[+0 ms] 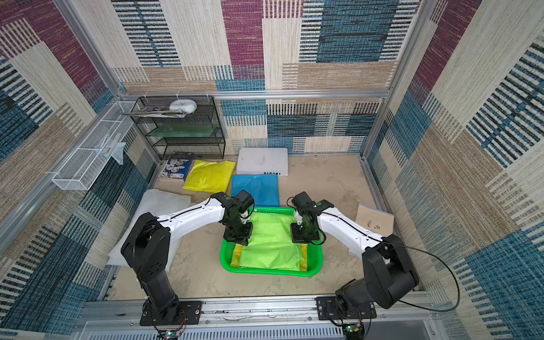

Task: Put the folded raincoat in the basket
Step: Place the raincoat in the basket.

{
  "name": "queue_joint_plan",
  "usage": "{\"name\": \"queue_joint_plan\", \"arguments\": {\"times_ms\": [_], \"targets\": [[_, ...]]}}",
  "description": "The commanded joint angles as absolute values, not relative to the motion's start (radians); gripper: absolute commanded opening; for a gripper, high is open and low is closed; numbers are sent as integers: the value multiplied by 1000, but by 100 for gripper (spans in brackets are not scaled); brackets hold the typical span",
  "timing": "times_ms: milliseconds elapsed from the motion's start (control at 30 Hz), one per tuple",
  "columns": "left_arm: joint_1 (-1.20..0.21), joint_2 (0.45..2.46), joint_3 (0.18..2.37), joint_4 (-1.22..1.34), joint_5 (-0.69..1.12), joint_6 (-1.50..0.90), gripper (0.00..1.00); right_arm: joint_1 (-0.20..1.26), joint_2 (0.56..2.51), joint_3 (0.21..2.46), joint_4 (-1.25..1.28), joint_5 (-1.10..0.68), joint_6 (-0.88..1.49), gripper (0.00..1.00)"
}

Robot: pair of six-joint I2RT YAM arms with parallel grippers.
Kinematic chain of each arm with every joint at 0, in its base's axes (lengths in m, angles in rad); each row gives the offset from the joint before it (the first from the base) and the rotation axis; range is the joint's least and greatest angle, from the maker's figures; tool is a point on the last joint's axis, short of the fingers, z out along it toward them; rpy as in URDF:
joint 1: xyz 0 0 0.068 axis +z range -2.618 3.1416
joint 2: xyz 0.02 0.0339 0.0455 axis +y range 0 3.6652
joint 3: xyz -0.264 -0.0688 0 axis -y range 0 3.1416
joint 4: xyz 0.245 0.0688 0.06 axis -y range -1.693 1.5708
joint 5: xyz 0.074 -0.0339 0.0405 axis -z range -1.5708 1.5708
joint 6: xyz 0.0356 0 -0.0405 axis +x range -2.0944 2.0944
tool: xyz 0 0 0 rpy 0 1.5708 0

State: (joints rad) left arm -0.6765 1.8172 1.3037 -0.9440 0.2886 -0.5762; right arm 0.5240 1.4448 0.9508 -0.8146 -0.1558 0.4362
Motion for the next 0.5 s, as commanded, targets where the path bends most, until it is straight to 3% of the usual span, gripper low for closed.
{"name": "queue_joint_plan", "arguments": {"times_ms": [0, 167, 267, 333, 467], "targets": [[-675, 1828, 1299, -981, 213, -574, 0, 525, 1449, 939, -810, -116, 446, 0], [-675, 1810, 1304, -985, 229, -576, 7, 524, 1457, 937, -811, -118, 441, 0], [-675, 1769, 1330, -1018, 242, -583, 16, 524, 1448, 971, -837, -134, 418, 32], [-675, 1722, 1358, -1044, 247, -584, 23, 525, 1441, 1022, -887, -108, 408, 47], [-675, 1657, 1432, -1085, 236, -571, 28, 523, 1415, 1114, -942, -61, 406, 53]]}}
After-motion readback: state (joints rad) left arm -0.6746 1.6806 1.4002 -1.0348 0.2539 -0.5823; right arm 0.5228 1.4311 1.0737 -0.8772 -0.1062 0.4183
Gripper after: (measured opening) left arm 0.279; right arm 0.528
